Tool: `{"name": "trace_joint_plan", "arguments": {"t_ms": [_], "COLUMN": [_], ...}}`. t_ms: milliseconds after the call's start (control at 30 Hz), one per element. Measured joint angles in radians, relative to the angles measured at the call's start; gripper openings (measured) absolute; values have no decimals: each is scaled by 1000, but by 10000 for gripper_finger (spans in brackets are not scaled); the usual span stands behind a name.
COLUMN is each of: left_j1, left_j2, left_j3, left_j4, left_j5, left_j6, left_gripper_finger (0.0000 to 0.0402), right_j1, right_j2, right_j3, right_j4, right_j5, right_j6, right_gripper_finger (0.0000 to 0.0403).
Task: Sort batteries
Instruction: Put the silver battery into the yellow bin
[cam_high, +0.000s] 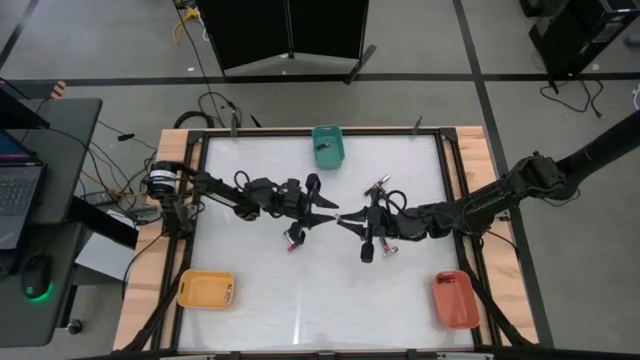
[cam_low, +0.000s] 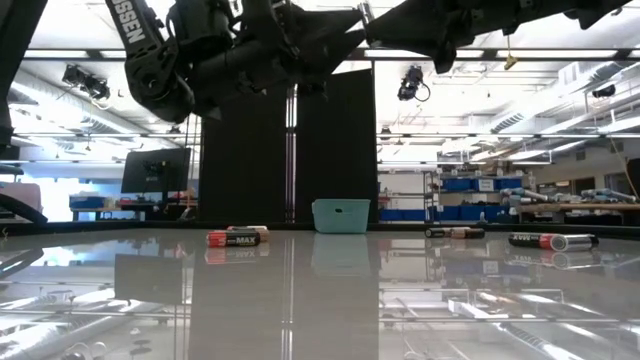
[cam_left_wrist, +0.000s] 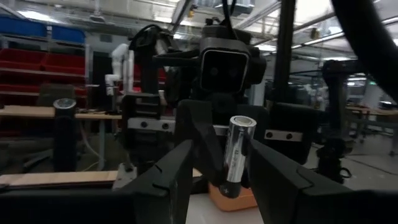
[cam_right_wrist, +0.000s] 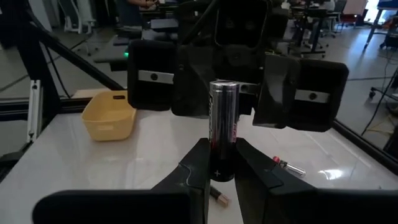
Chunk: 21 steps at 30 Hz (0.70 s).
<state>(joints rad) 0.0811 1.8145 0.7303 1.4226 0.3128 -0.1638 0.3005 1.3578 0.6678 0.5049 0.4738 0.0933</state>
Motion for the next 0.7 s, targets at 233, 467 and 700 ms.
{"name": "trace_joint_plan", "arguments": {"t_ms": [233, 467, 700], "left_j1": [-19, -23, -23], "left_j2": [0, 0, 0], "left_j3": [74, 92, 92], "left_j4": [-108, -145, -153], "left_j5": [44, 80, 104], "left_j6": [0, 1, 2], "left_gripper_finger": [154, 154, 138], "right_j1": [0, -1, -1], "right_j2": [2, 1, 1], "right_j3": [0, 0, 0], "right_j4": [-13, -15, -13], "right_j5": [0, 11, 16], "right_j6": [0, 0, -7], "right_gripper_finger": [58, 58, 58]}}
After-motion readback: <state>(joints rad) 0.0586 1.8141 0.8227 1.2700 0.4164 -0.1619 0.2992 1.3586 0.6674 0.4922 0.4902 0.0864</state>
